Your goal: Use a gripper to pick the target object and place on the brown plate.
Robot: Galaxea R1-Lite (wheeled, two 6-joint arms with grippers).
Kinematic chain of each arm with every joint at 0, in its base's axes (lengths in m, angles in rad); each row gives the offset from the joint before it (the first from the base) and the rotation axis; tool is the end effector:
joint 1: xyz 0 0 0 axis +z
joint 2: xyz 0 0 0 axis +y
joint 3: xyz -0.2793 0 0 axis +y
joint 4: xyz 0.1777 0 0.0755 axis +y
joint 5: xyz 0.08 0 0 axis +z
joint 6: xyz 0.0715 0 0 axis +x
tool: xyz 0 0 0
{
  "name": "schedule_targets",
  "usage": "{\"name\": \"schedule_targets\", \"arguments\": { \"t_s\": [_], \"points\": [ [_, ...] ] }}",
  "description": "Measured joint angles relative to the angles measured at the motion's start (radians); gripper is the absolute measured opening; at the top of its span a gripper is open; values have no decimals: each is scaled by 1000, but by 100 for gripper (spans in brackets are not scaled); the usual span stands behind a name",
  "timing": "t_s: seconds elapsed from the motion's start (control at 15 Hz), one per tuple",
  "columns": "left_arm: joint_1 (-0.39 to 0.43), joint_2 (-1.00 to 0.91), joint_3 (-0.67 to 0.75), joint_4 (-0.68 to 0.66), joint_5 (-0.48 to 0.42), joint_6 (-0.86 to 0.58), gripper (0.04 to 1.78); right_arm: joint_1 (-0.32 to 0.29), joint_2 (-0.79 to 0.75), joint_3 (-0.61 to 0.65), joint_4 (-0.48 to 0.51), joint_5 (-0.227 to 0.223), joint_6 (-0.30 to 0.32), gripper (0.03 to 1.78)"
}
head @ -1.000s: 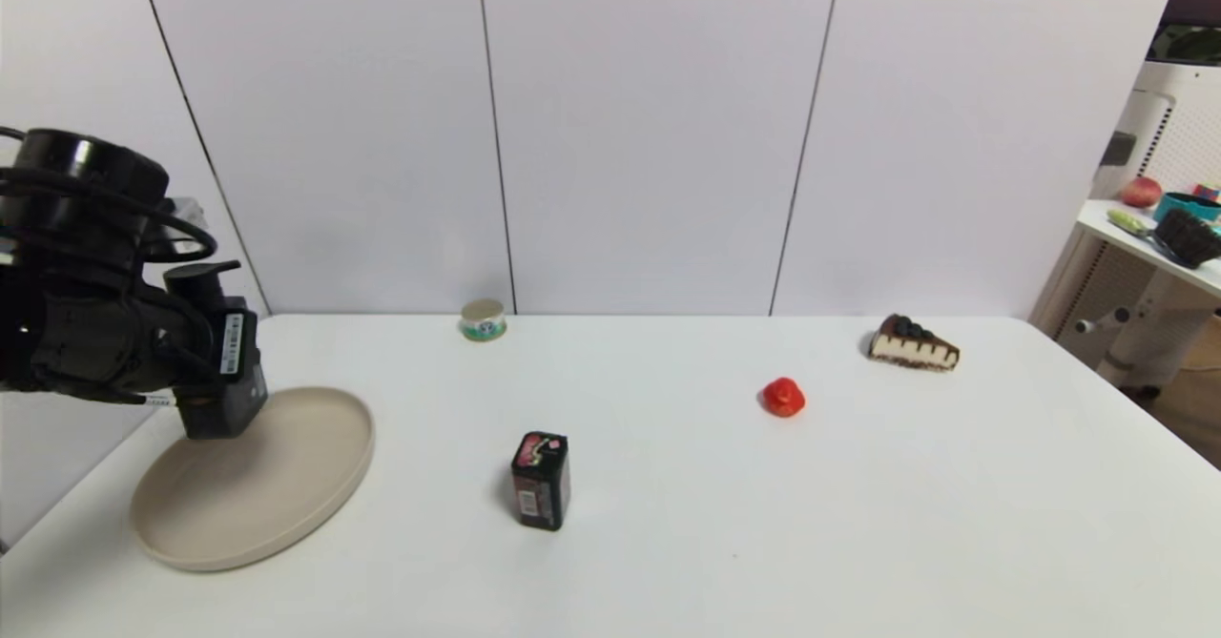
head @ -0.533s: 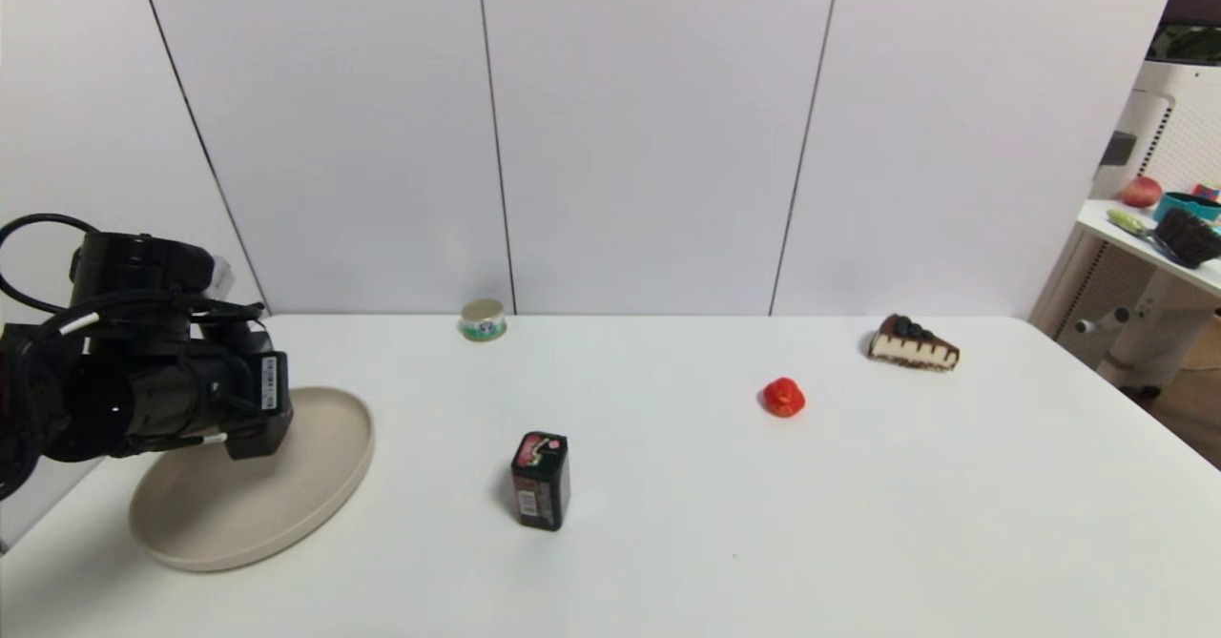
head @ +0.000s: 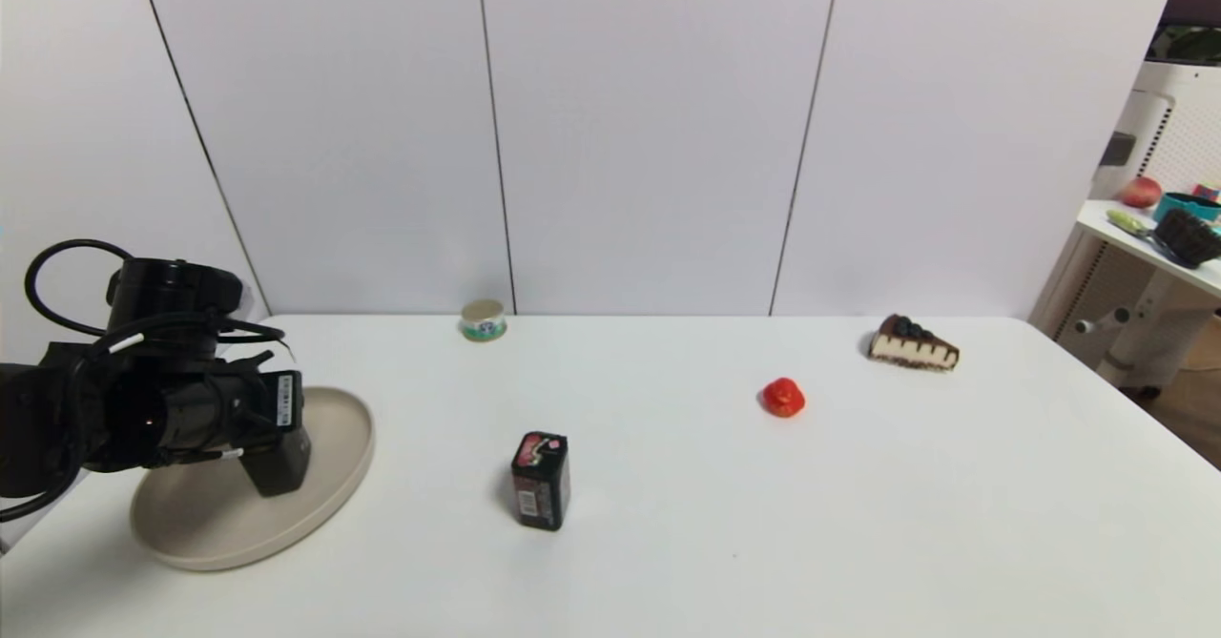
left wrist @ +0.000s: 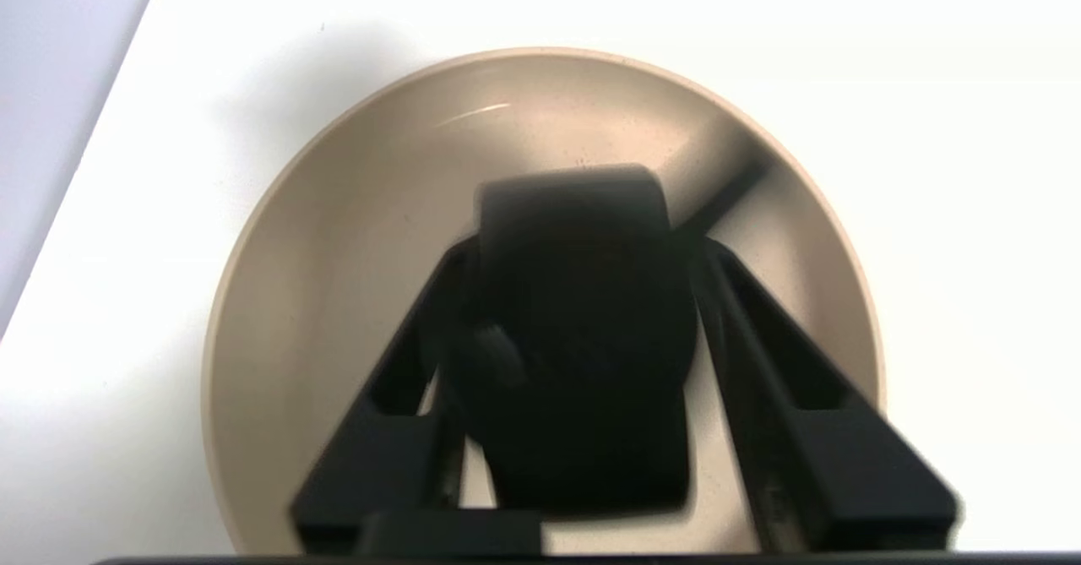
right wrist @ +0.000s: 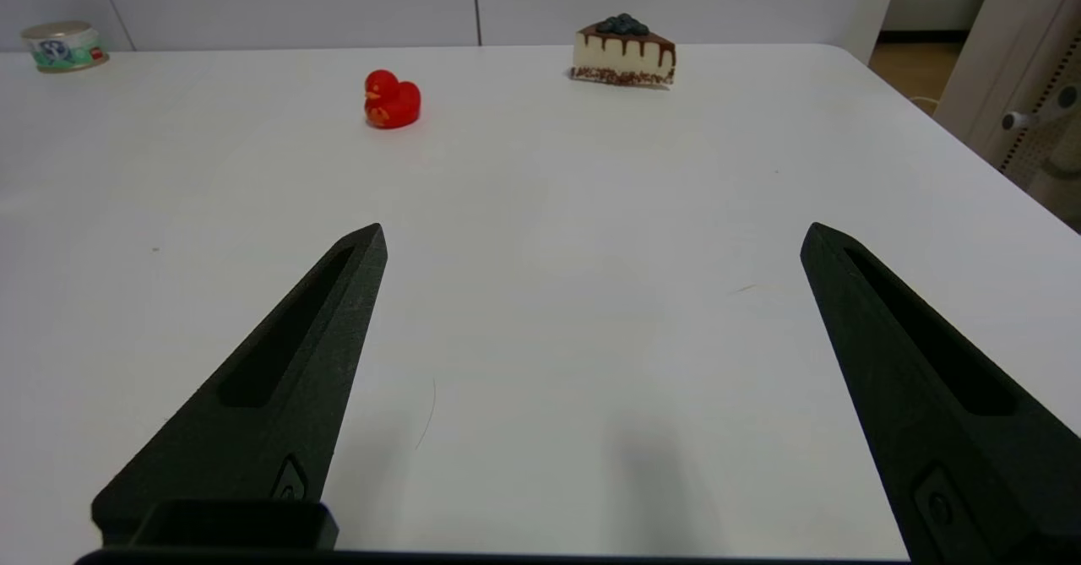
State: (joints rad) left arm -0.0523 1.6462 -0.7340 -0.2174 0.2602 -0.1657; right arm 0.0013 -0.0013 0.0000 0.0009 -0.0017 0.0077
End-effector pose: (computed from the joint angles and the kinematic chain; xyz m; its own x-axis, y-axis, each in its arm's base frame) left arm 0.3046 0.0025 0.0887 0.7548 0.2181 -0.6187 -0.2503 0.9675 0.0358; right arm 0.0498 -0.0001 0.0754 1.0000 -0.0004 0.0004 0.0004 1.0000 0.0077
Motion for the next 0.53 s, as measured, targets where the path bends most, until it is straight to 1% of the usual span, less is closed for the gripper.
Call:
{"name": "schedule_targets", "arguments": {
  "t_s": [0.13,0.27,0.4,0.53],
  "points": [
    [0,-3,2,-1,1,3,110,0,0,0,0,0,0,169],
    [0,-15,0,0,0,6,125,0,0,0,0,0,0,169],
    [0,-49,-19,3,-2,13,135,0,0,0,0,0,0,169],
    [-1,-115,-74,27,-9,36,143,0,0,0,0,0,0,169]
  ]
}}
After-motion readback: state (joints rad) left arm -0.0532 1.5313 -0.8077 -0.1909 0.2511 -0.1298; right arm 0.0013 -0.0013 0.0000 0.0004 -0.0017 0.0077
